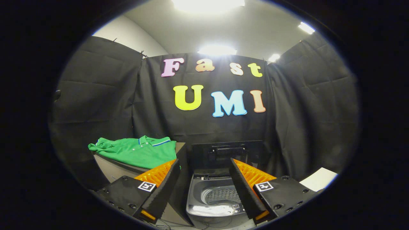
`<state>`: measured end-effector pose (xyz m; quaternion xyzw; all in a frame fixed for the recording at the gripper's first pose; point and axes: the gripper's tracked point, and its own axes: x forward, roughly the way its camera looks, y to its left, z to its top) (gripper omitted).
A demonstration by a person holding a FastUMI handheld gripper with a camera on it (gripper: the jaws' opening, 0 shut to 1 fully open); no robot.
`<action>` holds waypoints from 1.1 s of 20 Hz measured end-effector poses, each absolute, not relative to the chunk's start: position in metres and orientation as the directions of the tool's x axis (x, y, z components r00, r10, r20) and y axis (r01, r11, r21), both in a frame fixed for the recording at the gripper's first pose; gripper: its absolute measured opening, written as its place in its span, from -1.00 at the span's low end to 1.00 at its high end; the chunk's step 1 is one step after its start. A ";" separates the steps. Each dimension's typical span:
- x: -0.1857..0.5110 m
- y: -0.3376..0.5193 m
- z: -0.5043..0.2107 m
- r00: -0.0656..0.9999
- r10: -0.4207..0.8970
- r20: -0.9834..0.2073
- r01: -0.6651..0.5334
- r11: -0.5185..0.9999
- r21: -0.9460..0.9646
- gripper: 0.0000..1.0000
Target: Put the clothes into the washing machine and then close the washing machine lid.
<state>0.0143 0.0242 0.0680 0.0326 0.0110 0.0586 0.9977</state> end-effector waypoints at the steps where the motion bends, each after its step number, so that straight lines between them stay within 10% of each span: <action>1: 0.021 0.029 0.073 0.991 0.132 -0.022 -0.131 0.989 0.074 0.93; 22: 0.134 0.179 0.105 0.881 0.417 -0.224 -0.409 0.909 0.085 0.94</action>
